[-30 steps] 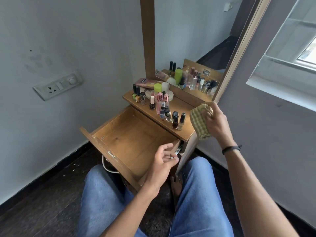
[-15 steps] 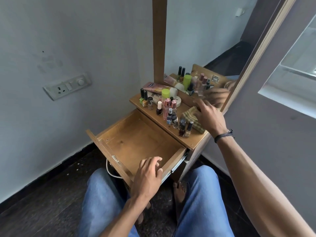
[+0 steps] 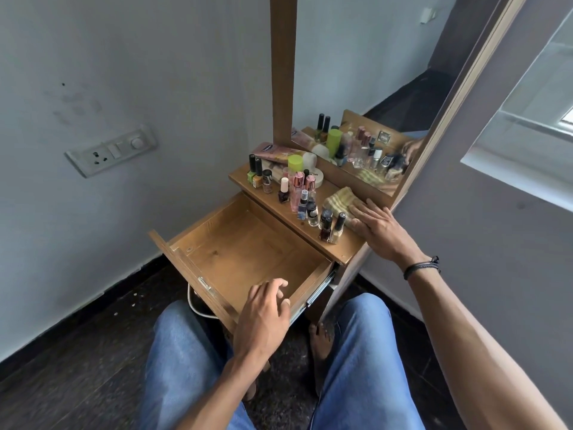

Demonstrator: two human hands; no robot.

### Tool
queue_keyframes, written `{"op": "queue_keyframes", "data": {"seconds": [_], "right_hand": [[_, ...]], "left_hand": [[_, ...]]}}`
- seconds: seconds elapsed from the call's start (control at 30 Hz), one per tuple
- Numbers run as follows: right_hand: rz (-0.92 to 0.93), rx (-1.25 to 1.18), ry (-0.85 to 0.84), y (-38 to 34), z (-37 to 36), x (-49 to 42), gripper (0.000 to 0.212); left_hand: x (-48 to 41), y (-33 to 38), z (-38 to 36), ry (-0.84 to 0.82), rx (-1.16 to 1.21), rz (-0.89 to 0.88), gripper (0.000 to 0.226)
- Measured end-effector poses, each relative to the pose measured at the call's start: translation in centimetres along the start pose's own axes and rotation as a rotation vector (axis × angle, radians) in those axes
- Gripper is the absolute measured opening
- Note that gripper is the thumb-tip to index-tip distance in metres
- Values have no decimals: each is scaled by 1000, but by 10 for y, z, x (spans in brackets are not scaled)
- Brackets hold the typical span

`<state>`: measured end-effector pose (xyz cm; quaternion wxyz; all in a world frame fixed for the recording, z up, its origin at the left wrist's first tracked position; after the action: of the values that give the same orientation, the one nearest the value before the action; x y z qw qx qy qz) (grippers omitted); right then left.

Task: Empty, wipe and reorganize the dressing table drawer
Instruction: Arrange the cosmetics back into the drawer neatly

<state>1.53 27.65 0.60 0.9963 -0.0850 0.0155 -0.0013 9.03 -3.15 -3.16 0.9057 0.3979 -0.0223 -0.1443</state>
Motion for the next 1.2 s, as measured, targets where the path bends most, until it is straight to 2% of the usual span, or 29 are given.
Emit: {"op": "queue_keyframes", "data": {"seconds": [0.03,0.1,0.2,0.3,0.37,0.5,0.73,0.97,1.07,1.2], "right_hand": [[1,-24,29,-1,2,2,55],[-39,-122,216,-9,9,12,47],[-328,-329,583,-27,15,48,30],[-557,-474,700,-48,1,78,20],[-593,-562,695,-62,-13,87,20],[-554,-610,633,-75,-24,83,16],[-417,-585,433,-78,-17,57,58],[-396,-594,348,-79,-18,43,77],[-390,-589,332,-80,-19,37,74],[-406,-563,315,-79,-22,31,58]], "left_hand": [[0,0,0,-3,2,1,31],[1,0,0,-1,4,4,31],[1,-2,0,12,3,1,31],[1,-4,-1,9,3,0,31],[0,-4,-2,1,6,-10,31],[0,-3,-2,-4,3,-18,31],[1,-5,-1,20,18,-3,32],[1,-5,-1,20,28,-26,32],[1,-5,-1,23,28,-24,32],[1,-5,-1,21,25,-23,31]]}}
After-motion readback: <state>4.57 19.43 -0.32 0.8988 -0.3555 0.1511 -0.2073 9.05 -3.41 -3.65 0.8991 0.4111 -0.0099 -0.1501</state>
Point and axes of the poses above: each hand's wrist, its own x-axis away from the middle knuckle, its own z-axis out of the back of the hand, y = z × x, the point moved 4 cm from there along -x, towards the middle knuckle, and after that the axes turned 10 degrees about x, right-handed, at the moved point
